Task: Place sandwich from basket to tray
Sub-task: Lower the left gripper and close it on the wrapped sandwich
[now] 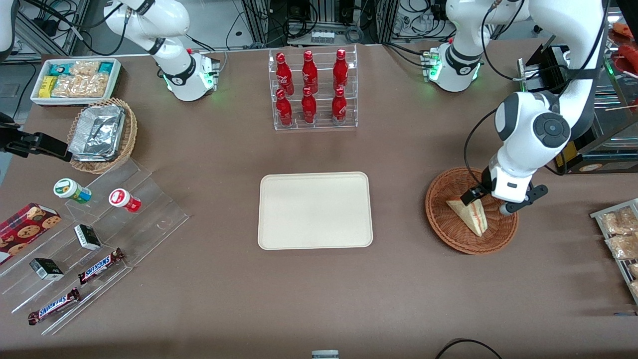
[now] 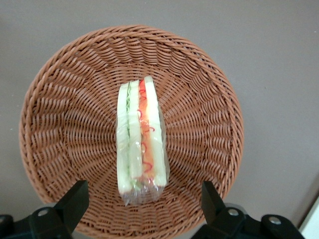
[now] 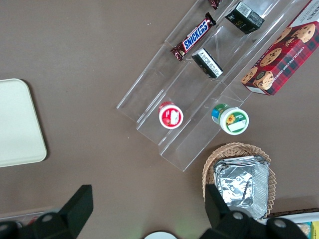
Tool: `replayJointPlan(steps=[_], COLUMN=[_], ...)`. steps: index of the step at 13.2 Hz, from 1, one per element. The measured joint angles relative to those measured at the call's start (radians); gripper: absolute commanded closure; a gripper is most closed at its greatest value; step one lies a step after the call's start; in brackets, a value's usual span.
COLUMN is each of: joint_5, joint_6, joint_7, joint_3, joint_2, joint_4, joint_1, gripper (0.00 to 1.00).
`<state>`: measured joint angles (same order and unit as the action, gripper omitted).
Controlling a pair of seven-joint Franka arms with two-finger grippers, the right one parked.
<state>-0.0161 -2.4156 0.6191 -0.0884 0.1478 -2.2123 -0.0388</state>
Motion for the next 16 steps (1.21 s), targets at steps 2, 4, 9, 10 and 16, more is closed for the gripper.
replayJointPlan(steps=[2,4,9,10,16], joint_5=[0.0,0.0,-0.001,-0.001,-0.05], joint_6=[-0.033,-0.063,-0.109,-0.109,-0.051], joint_7=[0.006,0.029,0.088,0.088,0.088], joint_3=[0.002,0.004,0.005,0.005,0.005], joint_2=[0.037,0.076,0.137,0.135,0.096], joint_4=[-0.001,-0.002,-0.003,-0.003,0.0], joint_1=[0.002,0.003,0.003,0.003,0.002], gripper=[0.0,0.06,1.0,1.0,1.0])
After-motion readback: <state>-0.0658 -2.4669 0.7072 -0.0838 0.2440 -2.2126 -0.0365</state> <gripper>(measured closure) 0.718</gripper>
